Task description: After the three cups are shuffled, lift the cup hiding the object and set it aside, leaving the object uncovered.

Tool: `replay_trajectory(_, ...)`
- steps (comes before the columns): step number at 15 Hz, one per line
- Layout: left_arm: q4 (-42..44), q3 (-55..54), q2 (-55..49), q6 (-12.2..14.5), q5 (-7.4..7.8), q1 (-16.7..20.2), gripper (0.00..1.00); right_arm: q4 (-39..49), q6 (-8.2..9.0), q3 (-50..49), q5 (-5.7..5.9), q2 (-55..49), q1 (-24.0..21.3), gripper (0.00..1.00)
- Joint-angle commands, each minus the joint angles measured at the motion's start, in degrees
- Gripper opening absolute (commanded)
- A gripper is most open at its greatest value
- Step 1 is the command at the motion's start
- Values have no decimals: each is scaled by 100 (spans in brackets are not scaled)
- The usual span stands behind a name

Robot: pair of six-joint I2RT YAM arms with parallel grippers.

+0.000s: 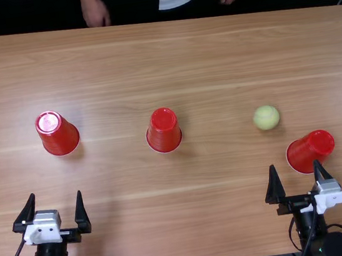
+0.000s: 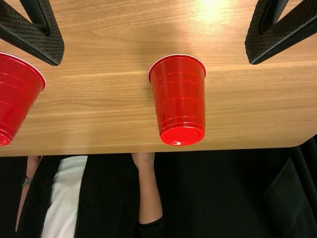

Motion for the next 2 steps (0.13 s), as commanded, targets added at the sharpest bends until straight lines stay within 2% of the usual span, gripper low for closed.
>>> replay_trajectory(1, -147, -93, -62, 33, 105, 42, 100, 6, 20, -31, 12, -73, -62, 100)
replay_trajectory(2, -157, -93, -62, 33, 105, 42, 100, 6, 20, -31, 12, -73, -62, 100)
